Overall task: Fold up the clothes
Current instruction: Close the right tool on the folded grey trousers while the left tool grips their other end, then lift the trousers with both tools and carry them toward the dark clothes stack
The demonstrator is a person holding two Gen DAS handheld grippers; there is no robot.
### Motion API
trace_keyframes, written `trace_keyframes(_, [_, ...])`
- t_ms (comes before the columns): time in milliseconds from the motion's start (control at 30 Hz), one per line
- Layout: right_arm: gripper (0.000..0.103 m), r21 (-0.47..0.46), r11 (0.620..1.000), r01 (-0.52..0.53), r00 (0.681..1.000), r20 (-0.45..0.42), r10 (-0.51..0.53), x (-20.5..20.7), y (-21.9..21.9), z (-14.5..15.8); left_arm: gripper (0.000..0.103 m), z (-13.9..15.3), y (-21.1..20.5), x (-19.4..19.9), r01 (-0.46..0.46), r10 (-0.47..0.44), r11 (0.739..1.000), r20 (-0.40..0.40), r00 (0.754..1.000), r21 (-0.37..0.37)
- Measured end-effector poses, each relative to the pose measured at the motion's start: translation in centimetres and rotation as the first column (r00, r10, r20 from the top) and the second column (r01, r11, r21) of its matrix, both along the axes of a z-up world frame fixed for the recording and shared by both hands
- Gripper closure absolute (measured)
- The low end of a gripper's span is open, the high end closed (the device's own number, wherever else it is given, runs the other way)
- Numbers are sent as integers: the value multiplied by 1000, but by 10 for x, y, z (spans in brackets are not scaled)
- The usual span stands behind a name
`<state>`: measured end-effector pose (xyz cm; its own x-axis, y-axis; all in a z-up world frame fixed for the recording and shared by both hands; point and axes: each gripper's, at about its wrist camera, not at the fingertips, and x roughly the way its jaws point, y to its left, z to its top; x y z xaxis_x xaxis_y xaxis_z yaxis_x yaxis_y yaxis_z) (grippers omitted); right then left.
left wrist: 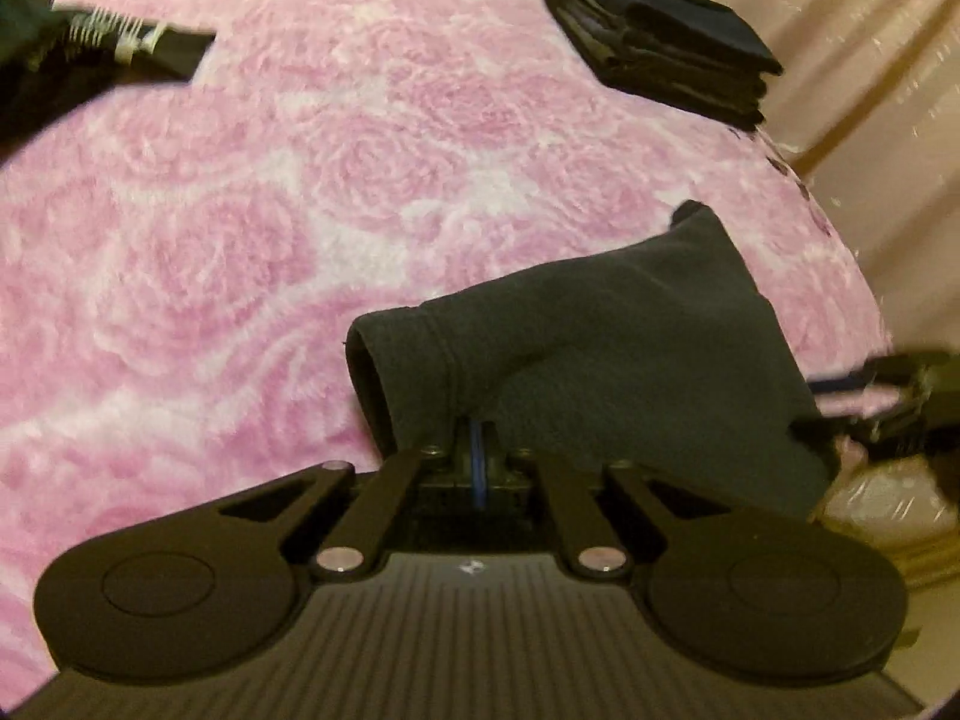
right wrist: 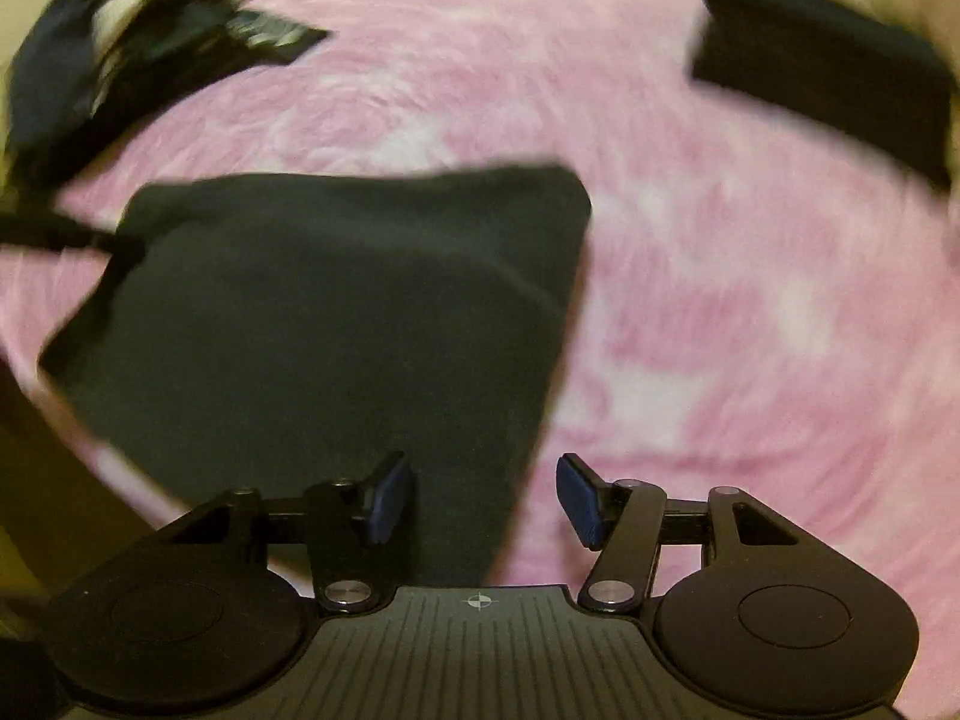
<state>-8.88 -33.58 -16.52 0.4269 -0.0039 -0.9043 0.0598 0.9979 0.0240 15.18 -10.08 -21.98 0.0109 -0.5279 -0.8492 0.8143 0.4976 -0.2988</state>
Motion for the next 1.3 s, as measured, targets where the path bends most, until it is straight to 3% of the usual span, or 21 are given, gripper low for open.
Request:
trace_keyframes(100, [45,-91,979,-181,982,41,185,-13,36,15,94,22,12,-18,81,-84,996,117,990,27])
trace_keyframes(167, [45,-132,946,-297,952,41,304,-19,63,12,85,36,23,-36,154,-160,987,205,966,43])
trace_keyframes(267, [45,-173,902,-396,915,4,403,-21,90,-11,76,44,36,-76,323,-331,943,344,879,81])
trace_keyframes(367, [45,-206,901,-383,923,-41,383,-14,95,-38,57,35,46,-127,517,-522,840,499,692,163])
trace_keyframes(433, [45,-205,915,-348,937,-34,348,-9,92,-43,53,23,50,-158,613,-623,752,565,541,242])
trace_keyframes(500, [45,-186,934,-306,951,-26,307,-4,86,-39,50,6,51,-179,663,-694,672,593,408,330])
trace_keyframes(567, [45,-157,950,-270,962,-15,271,-2,80,-36,50,-13,49,-194,662,-733,621,610,301,420])
trace_keyframes(667, [44,-120,969,-218,976,3,220,-2,74,-32,50,-38,46,-206,637,-770,565,613,177,525])
trace_keyframes(700, [36,-121,972,-203,979,10,206,-4,74,-29,50,-46,45,-210,627,-782,544,608,138,558])
trace_keyframes(767, [31,-128,976,-175,983,28,180,-8,73,-25,45,-63,46,-214,604,-804,499,593,53,622])
trace_keyframes(833, [31,-129,980,-153,986,43,160,-13,74,-21,42,-76,48,-219,582,-798,476,602,-29,659])
trace_keyframes(900, [31,-149,978,-147,986,58,158,-20,80,-19,41,-82,47,-220,553,-792,478,608,-65,682])
trace_keyframes(967, [30,-218,959,-181,975,86,203,-32,91,-14,57,-81,40,-216,546,-802,489,597,-25,680])
trace_keyframes(1067, [2,-342,905,-255,941,129,313,-49,109,-6,67,-53,26,-200,581,-800,542,584,135,608])
trace_keyframes(1133, [2,-401,847,-347,896,126,427,-53,124,-9,68,-24,13,-177,609,-771,612,555,314,505])
trace_keyframes(1233, [2,-478,767,-427,837,113,536,-47,138,-19,69,11,-5,-138,609,-701,708,465,541,359])
trace_keyframes(1267, [2,-506,746,-433,824,113,555,-42,141,-22,69,19,-11,-125,598,-675,735,429,600,321])
trace_keyframes(1300, [2,-530,728,-435,816,110,568,-38,142,-26,69,24,-15,-113,588,-655,754,395,644,293])
